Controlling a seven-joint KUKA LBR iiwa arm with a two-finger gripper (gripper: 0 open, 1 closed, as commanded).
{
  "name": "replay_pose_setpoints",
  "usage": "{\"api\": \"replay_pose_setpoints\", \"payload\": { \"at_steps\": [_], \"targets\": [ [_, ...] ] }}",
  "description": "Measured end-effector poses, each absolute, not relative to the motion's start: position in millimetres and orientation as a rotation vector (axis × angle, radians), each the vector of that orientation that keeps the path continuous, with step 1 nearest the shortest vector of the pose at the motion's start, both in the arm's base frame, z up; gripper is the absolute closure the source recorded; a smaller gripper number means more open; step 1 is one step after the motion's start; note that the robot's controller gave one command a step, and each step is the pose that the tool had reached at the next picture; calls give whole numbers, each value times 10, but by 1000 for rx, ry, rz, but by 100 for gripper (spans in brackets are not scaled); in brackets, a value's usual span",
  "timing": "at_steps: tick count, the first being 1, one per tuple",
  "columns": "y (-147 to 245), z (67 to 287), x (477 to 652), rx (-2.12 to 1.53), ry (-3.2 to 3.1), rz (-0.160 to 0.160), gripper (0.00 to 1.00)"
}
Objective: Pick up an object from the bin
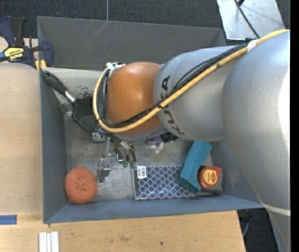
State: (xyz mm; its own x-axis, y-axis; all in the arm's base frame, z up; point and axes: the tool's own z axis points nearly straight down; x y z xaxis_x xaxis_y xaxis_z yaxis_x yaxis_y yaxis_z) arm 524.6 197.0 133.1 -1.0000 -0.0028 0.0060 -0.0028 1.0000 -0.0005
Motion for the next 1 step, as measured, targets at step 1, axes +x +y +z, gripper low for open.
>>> {"api": "replay_pose_setpoints", "payload": {
  "at_steps": [1],
  "targets": [
    [1961,1374,5270,0,-3144,-2,0]
  ]
}}
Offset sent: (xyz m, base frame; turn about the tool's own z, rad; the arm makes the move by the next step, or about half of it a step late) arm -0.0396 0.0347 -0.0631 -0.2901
